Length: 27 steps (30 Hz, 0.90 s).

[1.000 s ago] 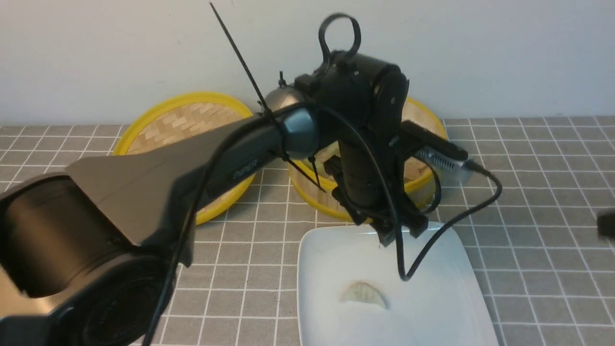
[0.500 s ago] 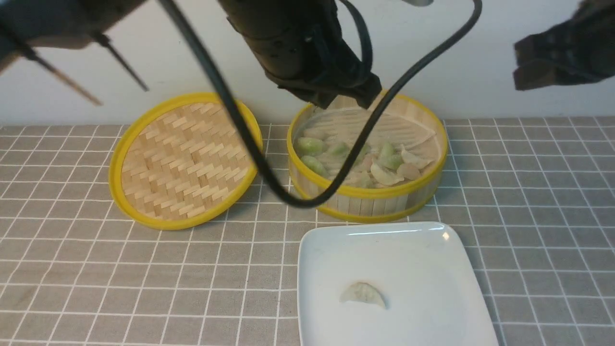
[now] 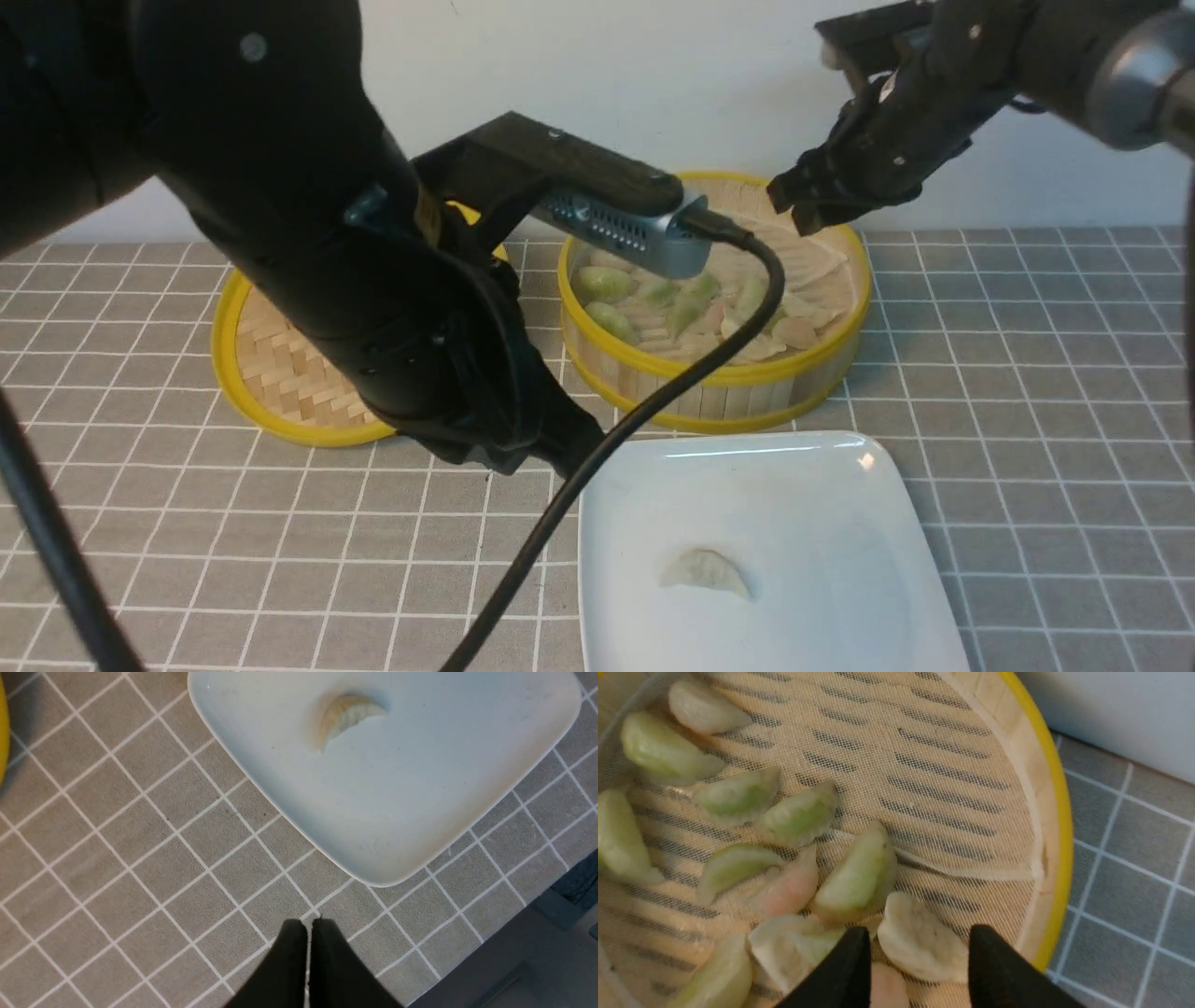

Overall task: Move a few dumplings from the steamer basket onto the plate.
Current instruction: Use the right arm to grab a dumpling from inside the steamer

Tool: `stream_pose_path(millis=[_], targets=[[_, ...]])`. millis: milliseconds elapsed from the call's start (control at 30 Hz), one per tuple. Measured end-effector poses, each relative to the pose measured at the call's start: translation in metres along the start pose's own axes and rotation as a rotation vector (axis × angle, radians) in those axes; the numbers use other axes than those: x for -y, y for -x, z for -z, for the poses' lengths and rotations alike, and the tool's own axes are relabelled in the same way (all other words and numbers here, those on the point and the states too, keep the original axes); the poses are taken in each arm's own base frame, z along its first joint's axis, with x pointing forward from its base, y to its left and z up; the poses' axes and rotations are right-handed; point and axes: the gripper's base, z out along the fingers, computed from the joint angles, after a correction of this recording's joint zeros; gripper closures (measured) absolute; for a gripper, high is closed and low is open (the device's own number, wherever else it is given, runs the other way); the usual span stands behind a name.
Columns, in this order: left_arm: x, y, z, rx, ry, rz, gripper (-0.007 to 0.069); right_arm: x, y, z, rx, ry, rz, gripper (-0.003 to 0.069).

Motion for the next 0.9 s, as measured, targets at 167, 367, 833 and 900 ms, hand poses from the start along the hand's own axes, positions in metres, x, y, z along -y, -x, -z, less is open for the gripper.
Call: stream_pose_path(millis=[167,367,833,900], targets=[[0.001,-0.009,0.012,0.028,-0.001,0.005,0.0629,0.0,-0.004,-0.049,-0.049,0.0,-0.012,0.0259],[0.001,-0.01,0.016,0.04,-0.001,0.003,0.0629,0.003,-0.013,-0.074,-0.095,-0.028,-0.043,0.0253],[0.0,-0.011,0.018,0.047,0.014,-0.002,0.0629,0.001,-0.006,-0.053,-0.202,-0.003,-0.008,0.0531],[-0.001,-0.011,0.018,0.047,0.016,-0.003,0.0629,0.001,0.003,-0.043,-0.172,0.003,-0.005,0.0531]])
